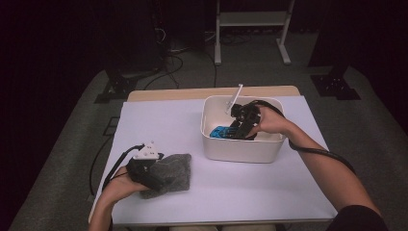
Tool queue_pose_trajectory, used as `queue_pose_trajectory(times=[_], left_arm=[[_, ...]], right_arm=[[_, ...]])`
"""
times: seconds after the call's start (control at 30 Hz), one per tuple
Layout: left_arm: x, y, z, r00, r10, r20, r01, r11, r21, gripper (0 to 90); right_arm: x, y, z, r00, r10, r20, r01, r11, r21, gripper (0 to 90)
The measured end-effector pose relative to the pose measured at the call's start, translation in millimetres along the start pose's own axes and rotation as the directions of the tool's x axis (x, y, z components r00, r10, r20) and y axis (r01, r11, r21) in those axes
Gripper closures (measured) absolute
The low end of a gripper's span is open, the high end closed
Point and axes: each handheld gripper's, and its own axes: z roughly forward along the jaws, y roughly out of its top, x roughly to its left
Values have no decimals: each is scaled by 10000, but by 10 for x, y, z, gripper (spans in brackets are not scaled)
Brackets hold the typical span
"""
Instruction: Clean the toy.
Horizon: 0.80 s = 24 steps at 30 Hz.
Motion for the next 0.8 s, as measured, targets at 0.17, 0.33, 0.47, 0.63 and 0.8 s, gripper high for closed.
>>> queue_pose_trajectory(times=[0.17, 0.33, 0.47, 0.63, 0.8], left_arm=[[3, -3, 1, 10000, -1, -8, 1, 10000, 17, 51], [4, 0, -6, 10000, 36, 1, -36, 10000, 7, 51], [-2, 4, -5, 10000, 38, 4, -38, 10000, -18, 51], [-1, 2, -6, 10000, 27, -1, -27, 10000, -6, 51], [1, 1, -12, 10000, 44, -9, -44, 10000, -9, 51]], right_arm=[[-5, 6, -2, 10000, -39, -13, 39, 10000, -1, 251], [-1, 10, 1, 10000, -16, -11, 16, 10000, 38, 251], [2, 12, 0, 10000, -33, 11, 33, 10000, 37, 251], [7, 14, -7, 10000, -57, 24, 57, 10000, -7, 251], [14, 20, -6, 9999, -109, -17, 109, 9999, -3, 268]])
